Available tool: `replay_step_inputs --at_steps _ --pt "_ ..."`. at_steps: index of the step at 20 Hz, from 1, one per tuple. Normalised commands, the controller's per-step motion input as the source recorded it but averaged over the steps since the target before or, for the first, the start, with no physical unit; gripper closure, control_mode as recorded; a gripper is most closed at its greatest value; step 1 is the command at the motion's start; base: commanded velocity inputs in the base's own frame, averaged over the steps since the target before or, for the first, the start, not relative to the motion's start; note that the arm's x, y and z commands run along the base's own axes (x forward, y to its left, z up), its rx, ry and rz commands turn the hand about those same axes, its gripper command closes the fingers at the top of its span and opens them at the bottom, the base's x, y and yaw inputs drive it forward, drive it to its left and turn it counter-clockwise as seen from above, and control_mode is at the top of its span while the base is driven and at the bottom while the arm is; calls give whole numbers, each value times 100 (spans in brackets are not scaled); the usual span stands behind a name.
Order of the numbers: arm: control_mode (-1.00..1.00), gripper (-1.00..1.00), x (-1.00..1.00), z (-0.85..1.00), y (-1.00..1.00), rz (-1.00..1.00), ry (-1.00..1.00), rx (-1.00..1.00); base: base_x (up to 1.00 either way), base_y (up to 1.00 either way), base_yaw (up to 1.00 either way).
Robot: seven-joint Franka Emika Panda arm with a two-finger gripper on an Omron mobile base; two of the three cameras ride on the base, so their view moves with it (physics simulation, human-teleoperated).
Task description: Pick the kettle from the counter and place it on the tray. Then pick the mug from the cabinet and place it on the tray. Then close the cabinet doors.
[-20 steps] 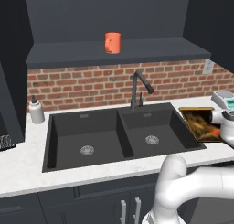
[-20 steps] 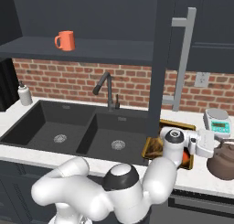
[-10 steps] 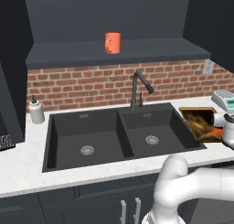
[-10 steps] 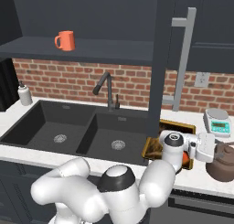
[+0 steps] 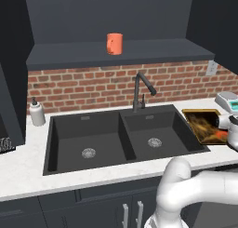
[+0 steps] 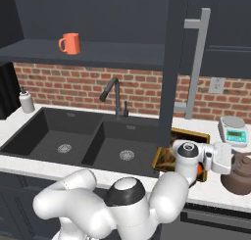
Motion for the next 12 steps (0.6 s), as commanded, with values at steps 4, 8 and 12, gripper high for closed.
replay_step_inputs --at_steps 4,8,12 --pt "-100 100 0 -25 1 5 5 -5 0 0 0" --pt "-100 100 0 -12 11 8 0 -15 0 0 0" --pt "-100 100 -23 4 11 10 -9 -12 0 0 0"
